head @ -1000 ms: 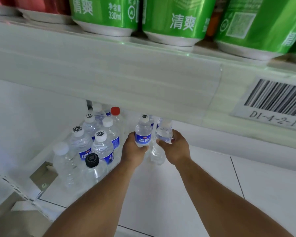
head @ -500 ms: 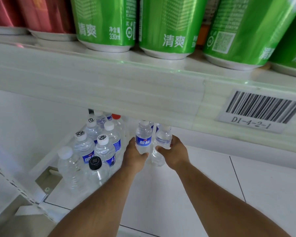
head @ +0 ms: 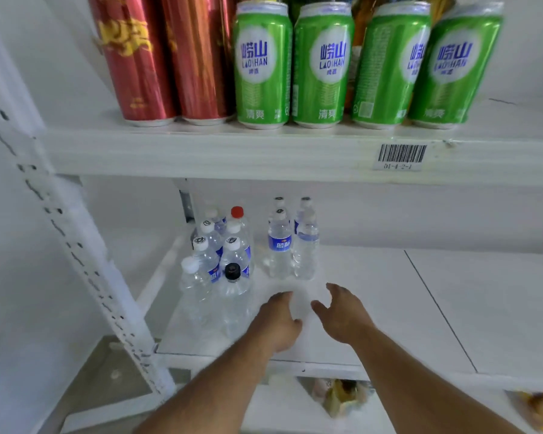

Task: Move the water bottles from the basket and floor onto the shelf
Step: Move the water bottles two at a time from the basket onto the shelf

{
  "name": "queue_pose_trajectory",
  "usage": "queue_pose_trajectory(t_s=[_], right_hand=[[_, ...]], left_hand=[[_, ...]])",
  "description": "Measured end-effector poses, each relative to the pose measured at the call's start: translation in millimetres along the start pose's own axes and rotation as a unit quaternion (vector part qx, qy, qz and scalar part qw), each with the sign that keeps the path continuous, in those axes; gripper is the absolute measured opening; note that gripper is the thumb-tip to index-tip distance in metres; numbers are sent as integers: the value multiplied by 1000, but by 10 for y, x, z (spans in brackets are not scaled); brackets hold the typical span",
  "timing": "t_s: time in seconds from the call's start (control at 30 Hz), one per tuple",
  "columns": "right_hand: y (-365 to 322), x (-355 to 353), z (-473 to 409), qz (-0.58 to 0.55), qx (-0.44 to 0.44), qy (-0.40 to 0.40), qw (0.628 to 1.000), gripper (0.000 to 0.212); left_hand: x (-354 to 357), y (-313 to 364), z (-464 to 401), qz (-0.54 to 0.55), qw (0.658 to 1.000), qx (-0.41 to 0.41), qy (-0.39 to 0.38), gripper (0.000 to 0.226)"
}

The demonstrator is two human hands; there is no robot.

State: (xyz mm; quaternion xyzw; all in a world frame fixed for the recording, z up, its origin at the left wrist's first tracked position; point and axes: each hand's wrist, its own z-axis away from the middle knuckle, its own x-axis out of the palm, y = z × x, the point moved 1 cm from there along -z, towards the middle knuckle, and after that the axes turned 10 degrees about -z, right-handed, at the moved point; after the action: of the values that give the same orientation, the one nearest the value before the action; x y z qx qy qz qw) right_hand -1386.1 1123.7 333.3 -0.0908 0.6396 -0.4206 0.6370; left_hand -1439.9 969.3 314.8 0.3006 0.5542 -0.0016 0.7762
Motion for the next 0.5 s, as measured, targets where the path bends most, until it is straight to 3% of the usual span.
queue_pose_trajectory(t_s=[0.2, 0.5], right_hand=[[90, 142, 786, 157, -86, -11, 984, 74], [332, 199, 1549, 206, -102, -47, 972, 75]], left_hand=[[-28, -84, 702, -165, 985, 46, -21, 67], [206, -46, 1459, -216, 975, 35, -35, 67]])
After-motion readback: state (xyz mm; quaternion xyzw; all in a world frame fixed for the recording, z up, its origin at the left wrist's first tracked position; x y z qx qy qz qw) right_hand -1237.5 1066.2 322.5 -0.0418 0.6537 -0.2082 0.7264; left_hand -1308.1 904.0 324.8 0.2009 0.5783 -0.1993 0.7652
